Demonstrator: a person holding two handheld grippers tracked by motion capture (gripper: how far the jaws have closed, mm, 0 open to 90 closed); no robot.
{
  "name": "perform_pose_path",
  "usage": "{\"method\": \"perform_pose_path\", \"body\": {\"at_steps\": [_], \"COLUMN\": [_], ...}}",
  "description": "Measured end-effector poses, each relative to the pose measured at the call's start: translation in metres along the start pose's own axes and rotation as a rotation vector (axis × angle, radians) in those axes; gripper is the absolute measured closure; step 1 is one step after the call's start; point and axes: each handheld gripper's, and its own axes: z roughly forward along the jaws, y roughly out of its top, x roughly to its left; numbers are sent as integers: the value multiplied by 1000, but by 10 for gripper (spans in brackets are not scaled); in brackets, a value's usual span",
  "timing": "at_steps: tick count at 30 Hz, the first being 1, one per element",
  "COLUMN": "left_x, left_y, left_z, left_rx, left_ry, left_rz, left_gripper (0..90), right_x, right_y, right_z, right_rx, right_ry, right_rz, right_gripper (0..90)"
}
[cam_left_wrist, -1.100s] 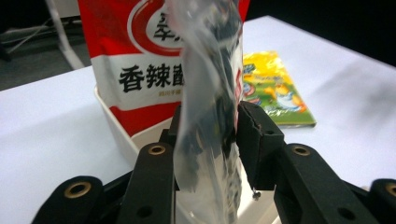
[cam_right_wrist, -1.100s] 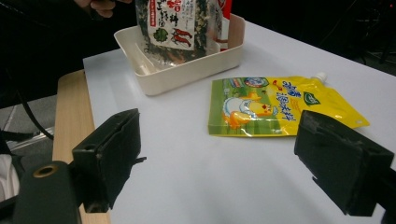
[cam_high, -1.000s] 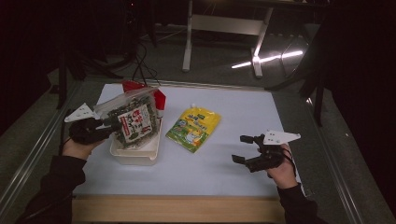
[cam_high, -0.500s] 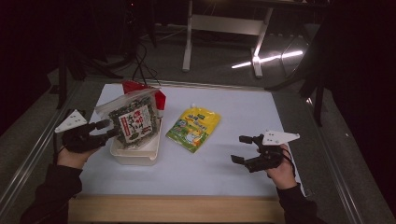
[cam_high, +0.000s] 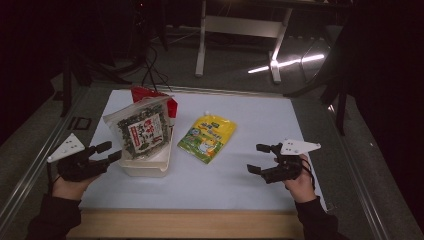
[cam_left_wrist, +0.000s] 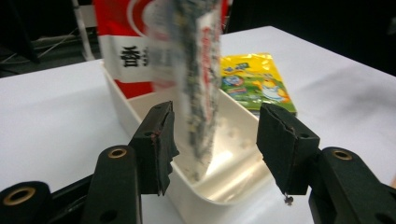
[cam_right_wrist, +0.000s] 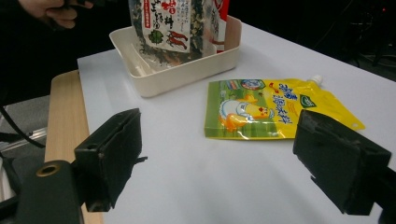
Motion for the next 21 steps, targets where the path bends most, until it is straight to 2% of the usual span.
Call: {"method": "perform_pose_path", "body": {"at_steps": [1, 2, 6, 7, 8, 9, 13, 16, 17, 21], "left_x": [0, -10, -31, -31, -41, -46, -62, -66, -72, -82], "left_y": [0, 1, 7, 7, 8, 9, 9, 9, 8, 5], "left_z": [0, 1, 5, 5, 9, 11, 22, 28, 36, 50], "left_rx": [0, -5, -25, -25, -23, -19, 2, 8, 14, 24], "left_ry": [0, -13, -68, -68, -104, -129, -186, -212, -244, -279], "left_rz": [0, 20, 42, 42, 53, 55, 70, 66, 59, 49], "left_gripper": [473, 457, 426, 422, 408, 395, 361, 344, 339, 244], "right_x": [0, 0, 0, 1, 1, 1, 1, 0, 0, -1], "right_y": [0, 0, -1, -1, -2, -2, -3, -4, -4, -5], "right_z": [0, 1, 2, 2, 3, 3, 3, 3, 4, 3], "right_rx": [-1, 2, 4, 4, 0, -2, -2, -9, -12, -14], "right_ry": [1, 6, 13, 14, 11, 9, -4, -10, -22, -56], "right_rz": [1, 7, 13, 17, 14, 13, 0, -5, -6, 10], "right_gripper": [152, 152, 159, 160, 160, 160, 160, 159, 151, 142]}}
